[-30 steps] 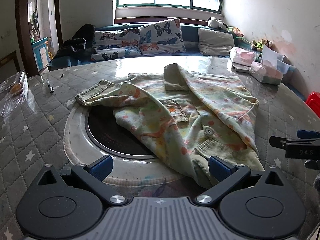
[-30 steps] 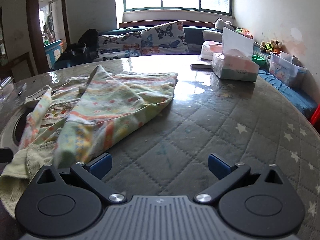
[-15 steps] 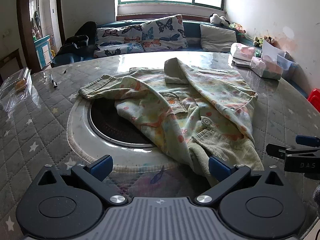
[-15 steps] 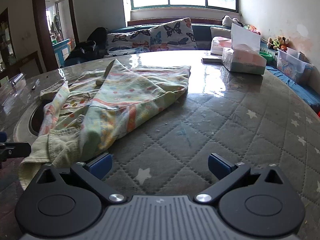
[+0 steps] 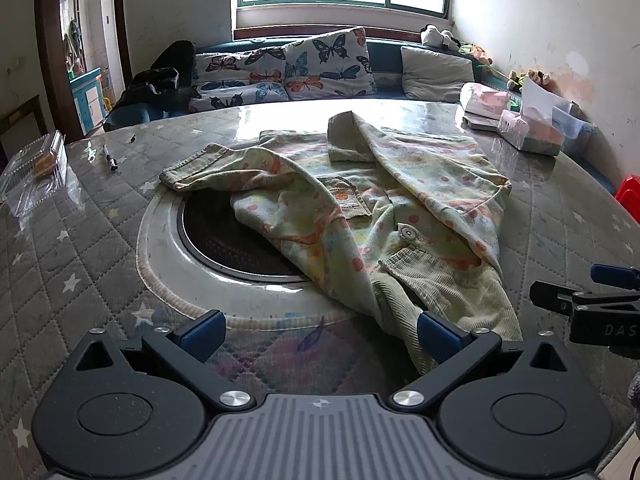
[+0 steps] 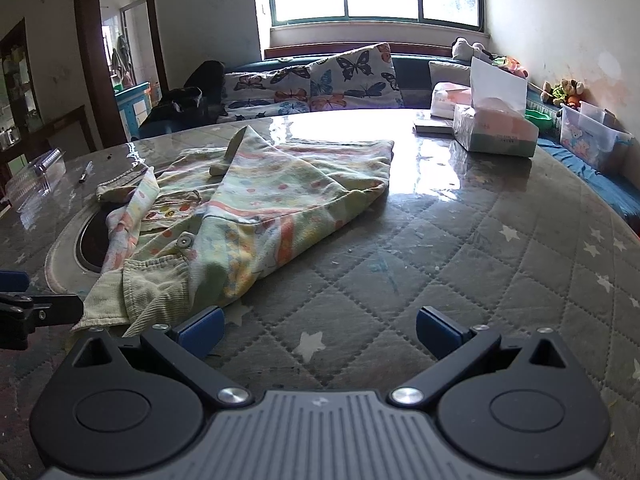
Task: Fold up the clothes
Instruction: 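Move the right gripper toward the crumpled shirt's side edge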
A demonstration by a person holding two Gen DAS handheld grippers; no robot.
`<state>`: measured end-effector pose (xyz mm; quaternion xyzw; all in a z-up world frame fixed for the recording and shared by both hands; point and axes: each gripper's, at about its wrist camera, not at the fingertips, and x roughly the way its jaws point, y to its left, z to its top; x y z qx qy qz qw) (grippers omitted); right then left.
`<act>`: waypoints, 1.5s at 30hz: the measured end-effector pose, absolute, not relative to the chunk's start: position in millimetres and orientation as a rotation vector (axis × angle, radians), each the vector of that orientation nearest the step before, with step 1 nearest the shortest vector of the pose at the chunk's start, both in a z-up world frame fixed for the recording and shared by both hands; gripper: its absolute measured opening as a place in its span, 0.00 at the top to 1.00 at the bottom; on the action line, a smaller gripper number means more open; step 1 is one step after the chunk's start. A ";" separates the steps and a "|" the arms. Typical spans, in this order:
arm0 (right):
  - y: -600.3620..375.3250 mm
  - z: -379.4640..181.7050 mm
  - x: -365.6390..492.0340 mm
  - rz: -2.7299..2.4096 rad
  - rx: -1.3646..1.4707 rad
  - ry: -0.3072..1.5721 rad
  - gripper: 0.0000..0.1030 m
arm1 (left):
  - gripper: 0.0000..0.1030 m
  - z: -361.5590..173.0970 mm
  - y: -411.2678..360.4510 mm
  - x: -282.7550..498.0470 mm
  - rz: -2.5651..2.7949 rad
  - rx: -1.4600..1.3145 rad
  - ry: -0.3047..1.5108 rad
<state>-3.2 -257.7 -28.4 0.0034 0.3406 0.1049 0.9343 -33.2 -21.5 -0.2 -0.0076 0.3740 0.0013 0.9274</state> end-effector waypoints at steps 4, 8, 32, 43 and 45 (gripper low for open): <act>-256.0 -27.3 -3.0 0.216 0.003 0.696 0.00 | 0.00 -0.4 -22.6 -32.9 0.000 -0.016 0.773; -254.0 -27.0 -2.2 0.217 -0.002 0.700 0.00 | 0.00 -0.5 -22.5 -31.8 -0.002 -0.019 0.774; -241.9 -23.3 15.6 0.247 -0.049 0.709 0.00 | 0.00 0.1 -21.2 -6.4 -0.002 -0.009 0.797; -236.4 -14.3 36.1 0.253 -0.099 0.693 0.00 | 0.00 5.4 -21.2 9.5 -0.007 -0.001 0.789; -235.7 -12.4 42.8 0.254 -0.109 0.692 0.00 | 0.00 5.3 -22.5 13.2 -0.015 0.001 0.789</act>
